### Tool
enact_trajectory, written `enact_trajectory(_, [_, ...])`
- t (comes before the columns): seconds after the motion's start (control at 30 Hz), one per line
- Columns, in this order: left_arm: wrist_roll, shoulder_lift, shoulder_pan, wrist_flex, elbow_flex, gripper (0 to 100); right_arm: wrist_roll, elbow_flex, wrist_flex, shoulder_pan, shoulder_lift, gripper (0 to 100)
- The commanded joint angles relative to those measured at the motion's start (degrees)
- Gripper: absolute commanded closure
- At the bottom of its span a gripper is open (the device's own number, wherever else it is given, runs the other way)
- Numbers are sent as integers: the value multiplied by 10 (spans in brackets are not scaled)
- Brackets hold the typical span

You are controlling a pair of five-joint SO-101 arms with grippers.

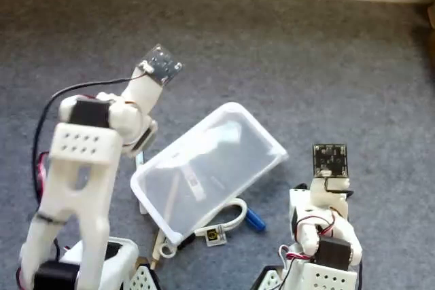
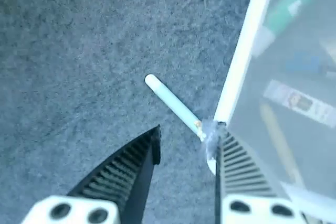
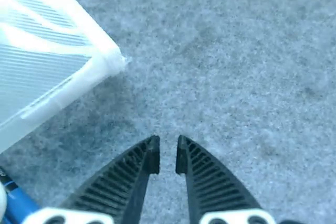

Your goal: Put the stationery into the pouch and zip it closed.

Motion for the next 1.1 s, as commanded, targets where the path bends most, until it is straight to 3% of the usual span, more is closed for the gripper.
enact_trajectory(0.0, [-109,-107,15,102,-30,827,4,-38,-5,-6,-9,924])
enact_trajectory(0.13, [-202,-253,14,141,60,812,3,-22,-7,-6,-9,924])
enact_trajectory(0.27, [-272,-446,15,129,208,746,2,-3,-17,-6,-9,924])
enact_trajectory(0.53, [-343,-747,11,106,422,740,2,4,-19,-7,-9,924])
enact_trajectory(0.73, [-382,-742,33,99,458,741,2,4,-29,-7,-9,924])
enact_trajectory(1.07, [-353,-691,42,82,462,741,2,4,-30,-7,-9,924])
